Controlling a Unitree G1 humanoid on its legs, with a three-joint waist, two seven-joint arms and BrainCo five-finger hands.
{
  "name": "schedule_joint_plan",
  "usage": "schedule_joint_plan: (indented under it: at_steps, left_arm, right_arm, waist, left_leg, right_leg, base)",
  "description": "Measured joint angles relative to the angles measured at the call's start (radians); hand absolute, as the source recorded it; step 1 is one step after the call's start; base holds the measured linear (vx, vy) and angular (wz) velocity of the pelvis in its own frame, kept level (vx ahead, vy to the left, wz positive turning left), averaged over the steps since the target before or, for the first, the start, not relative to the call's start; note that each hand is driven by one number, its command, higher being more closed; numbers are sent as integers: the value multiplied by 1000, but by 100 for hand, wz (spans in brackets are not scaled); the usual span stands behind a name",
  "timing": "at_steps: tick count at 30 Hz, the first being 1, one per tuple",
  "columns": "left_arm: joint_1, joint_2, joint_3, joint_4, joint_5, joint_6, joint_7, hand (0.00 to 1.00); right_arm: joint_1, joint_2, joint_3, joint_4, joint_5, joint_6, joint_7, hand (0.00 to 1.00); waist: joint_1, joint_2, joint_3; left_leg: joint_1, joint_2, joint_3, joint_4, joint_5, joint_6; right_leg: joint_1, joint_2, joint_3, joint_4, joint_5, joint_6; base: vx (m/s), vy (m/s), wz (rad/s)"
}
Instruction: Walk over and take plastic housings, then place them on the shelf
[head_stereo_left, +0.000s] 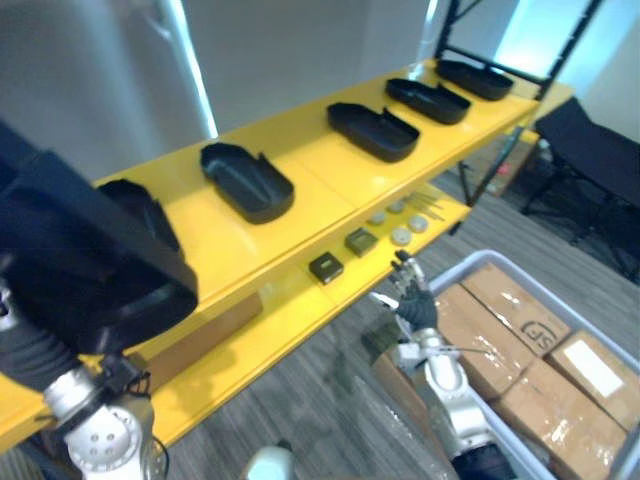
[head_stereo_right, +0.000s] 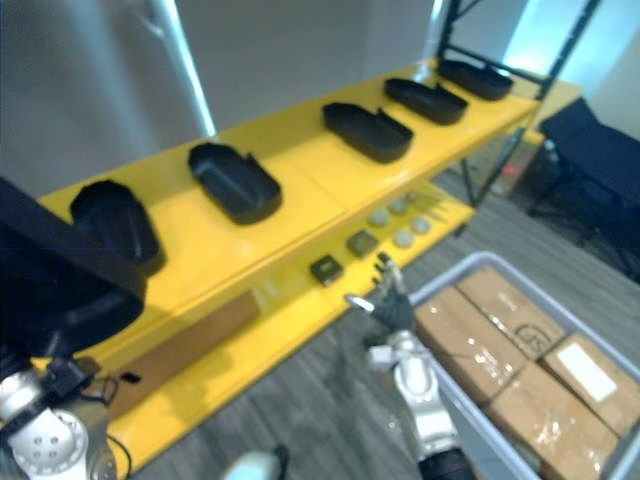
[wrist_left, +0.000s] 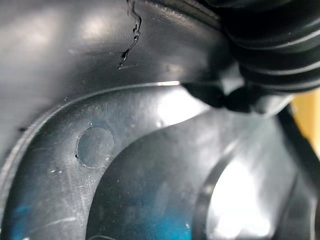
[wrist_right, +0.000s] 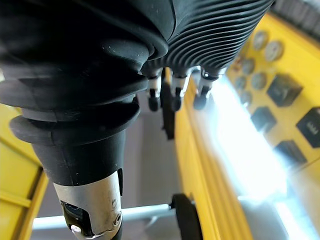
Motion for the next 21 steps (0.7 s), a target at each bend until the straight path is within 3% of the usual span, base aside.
schedule_joint_plan:
  at_steps: [1,3,8,10,16,21]
  left_arm:
    - [-5,4,-9,8,-4,0,-4,100]
    - [-19,11,-45,36,-8,20,-24,100]
    - [32,-32,-73,43,-10,24,-29,100]
    - [51,-38,-96,60,-12,24,-32,100]
    - [110,-69,-106,74,-9,23,-28,100]
    - [109,-70,-104,74,-9,19,-19,100]
  right_arm:
    - [1,0,-7,0,0,0,0,0]
    - [1,-3,-31,0,-1,0,1,0]
    - [-27,-21,-43,-3,-24,1,4,0]
    - [14,-21,-53,-24,-38,1,9,0]
    - [123,-20,-91,-42,-14,-6,61,0]
    - [136,-2,-97,-42,-14,-52,73,0]
  waist:
    - [-2,0,3]
    - [-21,-1,24]
    - [-11,34,88]
    - [-23,34,99]
    - [-72,55,110]
    - [-73,55,114]
  left_leg:
    - [-6,-3,-2,1,10,-3]
    - [-27,6,35,2,42,-9]
    - [-17,85,60,-2,64,-45]
    - [9,108,82,-20,74,-60]
    - [34,157,159,-20,75,-57]
    - [-8,138,196,23,62,-29]
  right_leg:
    - [0,0,17,8,-6,10]
    - [8,2,42,42,-42,64]
    - [-4,69,76,45,-55,86]
    - [-1,82,106,46,-81,118]
    - [-25,98,155,97,-110,113]
    - [-75,60,175,137,-119,127]
  base:
    - [16,-19,100]
    - [-59,-35,81]
    - [-138,-93,-20]
    - [-167,-105,-34]
    - [-178,-52,-22]
    - [-43,51,-6]
